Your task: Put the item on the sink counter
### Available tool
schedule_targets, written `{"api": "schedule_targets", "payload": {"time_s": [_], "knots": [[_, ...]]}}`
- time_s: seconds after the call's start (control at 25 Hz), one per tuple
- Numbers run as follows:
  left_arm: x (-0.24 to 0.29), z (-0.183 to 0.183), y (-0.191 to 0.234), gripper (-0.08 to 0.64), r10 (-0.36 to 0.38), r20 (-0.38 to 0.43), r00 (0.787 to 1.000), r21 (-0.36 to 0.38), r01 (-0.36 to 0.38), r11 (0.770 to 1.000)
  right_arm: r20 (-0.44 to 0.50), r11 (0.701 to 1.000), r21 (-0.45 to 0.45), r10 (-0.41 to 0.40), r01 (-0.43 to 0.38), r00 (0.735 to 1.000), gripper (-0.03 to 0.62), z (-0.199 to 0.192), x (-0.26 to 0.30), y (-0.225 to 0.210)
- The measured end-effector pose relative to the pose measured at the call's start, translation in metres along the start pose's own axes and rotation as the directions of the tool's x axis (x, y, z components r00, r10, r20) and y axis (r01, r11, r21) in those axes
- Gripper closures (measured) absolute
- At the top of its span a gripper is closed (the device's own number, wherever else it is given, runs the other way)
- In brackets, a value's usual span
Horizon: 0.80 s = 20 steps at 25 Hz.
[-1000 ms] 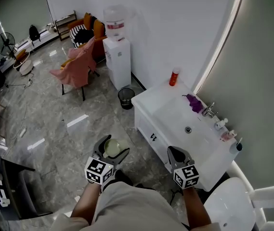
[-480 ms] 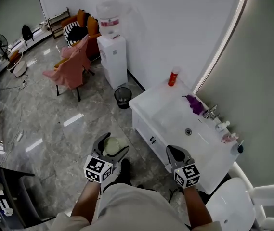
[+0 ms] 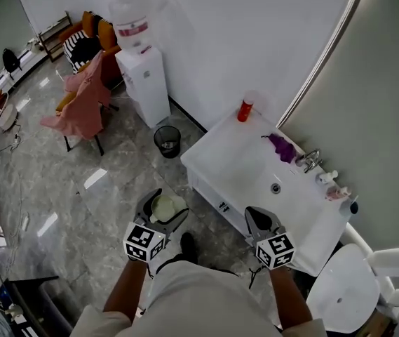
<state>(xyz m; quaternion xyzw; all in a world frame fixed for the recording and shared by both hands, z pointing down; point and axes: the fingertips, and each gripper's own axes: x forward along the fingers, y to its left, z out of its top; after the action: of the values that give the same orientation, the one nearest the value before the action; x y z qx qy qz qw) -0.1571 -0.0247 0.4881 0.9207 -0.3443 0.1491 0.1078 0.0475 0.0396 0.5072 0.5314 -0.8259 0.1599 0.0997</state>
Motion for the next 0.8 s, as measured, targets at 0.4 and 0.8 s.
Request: {"api": "schedule_targets", "payload": {"time_s": [0.4,0.8], "knots": [[0.064,-0.007,0.059,0.15,-0.137,-0.065,0.988,0.029,0.139,0.99,-0.046,0.991,0.064,-0.118,0.121,0.992,0.581,-0.002,0.057,-0.013],[0.116,-0.018,0.065,0.15,-0.202,-0.118,0.972,0.035,0.207,0.978,-0.104,0.97,0.128,-0.193,0.206,0.976,0.581,-0.019,0.069,-0.028]]}}
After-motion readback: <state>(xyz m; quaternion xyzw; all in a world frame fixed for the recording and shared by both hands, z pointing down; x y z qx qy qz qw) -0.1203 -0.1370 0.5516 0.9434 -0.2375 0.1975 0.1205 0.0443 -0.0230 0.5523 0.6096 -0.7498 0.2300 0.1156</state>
